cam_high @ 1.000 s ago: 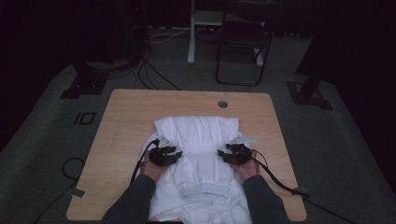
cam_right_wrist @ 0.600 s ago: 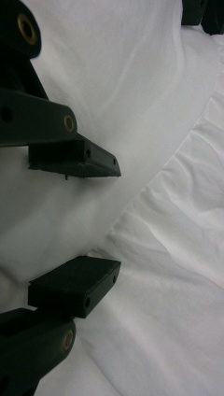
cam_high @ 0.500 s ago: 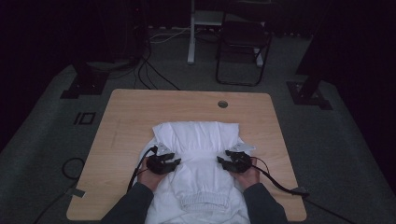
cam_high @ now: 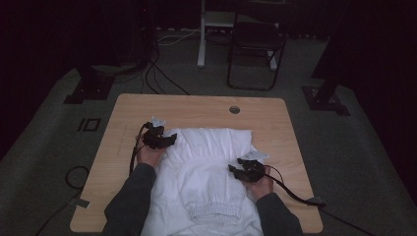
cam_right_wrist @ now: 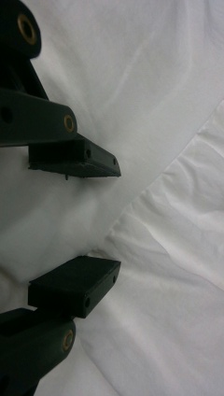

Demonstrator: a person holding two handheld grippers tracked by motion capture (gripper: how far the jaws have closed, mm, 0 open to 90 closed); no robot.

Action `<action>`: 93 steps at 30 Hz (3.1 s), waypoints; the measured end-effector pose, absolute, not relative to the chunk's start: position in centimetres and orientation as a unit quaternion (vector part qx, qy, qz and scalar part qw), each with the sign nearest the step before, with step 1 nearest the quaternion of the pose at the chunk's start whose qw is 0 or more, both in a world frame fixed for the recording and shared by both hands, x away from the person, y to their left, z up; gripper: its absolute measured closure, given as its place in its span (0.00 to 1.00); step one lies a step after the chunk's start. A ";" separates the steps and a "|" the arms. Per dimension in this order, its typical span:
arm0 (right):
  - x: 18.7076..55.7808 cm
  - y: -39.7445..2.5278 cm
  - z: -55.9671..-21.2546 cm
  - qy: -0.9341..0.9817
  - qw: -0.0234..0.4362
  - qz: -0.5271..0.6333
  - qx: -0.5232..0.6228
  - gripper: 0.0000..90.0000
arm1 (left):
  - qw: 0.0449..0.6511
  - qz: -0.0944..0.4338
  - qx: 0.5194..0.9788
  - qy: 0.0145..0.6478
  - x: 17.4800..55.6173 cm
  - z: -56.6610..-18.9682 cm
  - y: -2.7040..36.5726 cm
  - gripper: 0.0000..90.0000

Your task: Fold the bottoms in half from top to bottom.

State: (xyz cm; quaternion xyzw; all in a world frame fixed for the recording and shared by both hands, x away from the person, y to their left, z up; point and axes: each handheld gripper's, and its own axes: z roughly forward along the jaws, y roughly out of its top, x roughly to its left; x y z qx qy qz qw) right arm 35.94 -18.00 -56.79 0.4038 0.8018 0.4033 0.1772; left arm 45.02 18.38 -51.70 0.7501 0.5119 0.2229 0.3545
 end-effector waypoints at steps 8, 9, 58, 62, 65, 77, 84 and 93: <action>35.9 -18.0 -56.8 0.802 0.177 0.403 0.404 0.53 | 0.349 0.169 0.747 0.540 47.3 -54.2 18.8 0.33; 35.9 -18.0 -56.8 0.802 0.177 0.403 0.404 0.53 | 0.345 0.166 0.749 0.540 47.4 -54.4 18.8 0.33; 49.7 -22.4 -55.3 0.730 0.076 0.405 0.545 0.60 | 0.379 0.110 0.755 0.524 47.9 -54.7 19.0 0.58; 49.6 -22.2 -55.3 0.742 0.064 0.397 0.537 0.84 | 0.362 0.110 0.763 0.524 47.8 -54.6 18.8 0.89; 49.1 -22.4 -54.8 0.740 0.071 0.408 0.530 0.94 | 0.375 0.114 0.755 0.526 47.5 -53.8 19.4 0.96; 47.6 -24.4 -46.9 0.700 0.131 0.532 0.459 0.94 | 0.503 0.161 0.688 0.497 45.5 -46.6 22.6 0.96; 44.9 -24.7 -46.9 0.717 0.142 0.537 0.421 0.94 | 0.500 0.173 0.713 0.460 42.4 -45.8 22.8 0.96; 37.0 -26.2 -48.6 0.727 0.131 0.556 0.380 0.94 | 0.487 0.168 0.759 0.399 34.0 -46.9 23.3 0.96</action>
